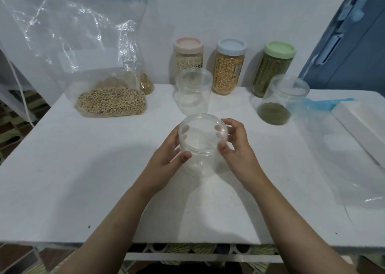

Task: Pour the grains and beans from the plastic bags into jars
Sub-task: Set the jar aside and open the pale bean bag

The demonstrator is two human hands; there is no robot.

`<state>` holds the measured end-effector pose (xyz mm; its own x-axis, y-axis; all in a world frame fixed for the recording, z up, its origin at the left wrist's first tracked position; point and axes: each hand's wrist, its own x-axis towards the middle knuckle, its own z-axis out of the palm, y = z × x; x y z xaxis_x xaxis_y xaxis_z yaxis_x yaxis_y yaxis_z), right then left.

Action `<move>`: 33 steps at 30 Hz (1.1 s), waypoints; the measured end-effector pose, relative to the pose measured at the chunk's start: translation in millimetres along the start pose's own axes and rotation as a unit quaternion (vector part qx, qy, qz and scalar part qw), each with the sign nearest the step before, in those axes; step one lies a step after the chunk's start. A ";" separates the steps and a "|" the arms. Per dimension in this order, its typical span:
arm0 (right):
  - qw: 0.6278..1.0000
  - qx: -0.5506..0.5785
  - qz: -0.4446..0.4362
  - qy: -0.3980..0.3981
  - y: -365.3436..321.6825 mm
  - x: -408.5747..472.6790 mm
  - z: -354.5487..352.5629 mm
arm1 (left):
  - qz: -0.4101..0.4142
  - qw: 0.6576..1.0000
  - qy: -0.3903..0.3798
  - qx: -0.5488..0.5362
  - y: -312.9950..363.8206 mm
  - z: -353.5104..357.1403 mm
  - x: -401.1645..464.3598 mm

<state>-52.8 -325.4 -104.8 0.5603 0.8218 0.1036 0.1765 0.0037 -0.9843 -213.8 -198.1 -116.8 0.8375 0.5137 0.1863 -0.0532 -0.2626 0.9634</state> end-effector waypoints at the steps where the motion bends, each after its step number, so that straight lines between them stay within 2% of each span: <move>1: 1.000 -0.005 -0.008 -0.001 1.4 -2.4 -0.9 | 0.008 1.000 0.000 0.001 -0.7 -0.4 -0.5; 5: 0.999 0.012 -0.022 0.034 6.7 0.3 -9.3 | 0.003 1.000 -0.006 -0.010 1.0 -0.1 -0.2; 10: 0.998 -0.051 -0.034 -0.007 1.8 -3.7 -7.9 | 0.021 1.000 -0.007 -0.013 3.8 2.6 -0.3; 14: 0.999 -0.016 -0.029 0.027 7.7 -4.3 -13.5 | 0.001 1.000 0.007 0.021 8.7 -1.7 -0.5; 17: 0.998 -0.047 -0.029 -0.003 3.9 -9.4 -11.1 | 0.005 0.999 0.004 0.044 5.8 -5.8 -0.1; 22: 0.999 -0.033 -0.029 0.023 9.4 -9.8 -10.2 | -0.009 0.999 0.017 0.028 7.3 -2.5 -1.8; 26: 0.998 -0.063 -0.029 -0.005 4.4 -11.2 -9.0 | -0.006 0.999 0.028 0.032 6.4 -0.3 -1.8; 30: 0.999 -0.024 -0.025 0.012 6.7 -11.8 -13.0 | -0.016 0.999 0.031 0.035 7.8 1.3 -2.0; 33: 0.996 -0.083 -0.021 -0.031 1.9 -13.0 -9.2 | -0.010 0.999 0.027 0.024 6.4 2.2 -2.9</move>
<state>-52.3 -341.3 -106.7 0.4989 0.8570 0.1293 0.3330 -0.0518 -0.9415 -215.5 -203.1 -111.6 0.8070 0.5629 0.1788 -0.0099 -0.2897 0.9571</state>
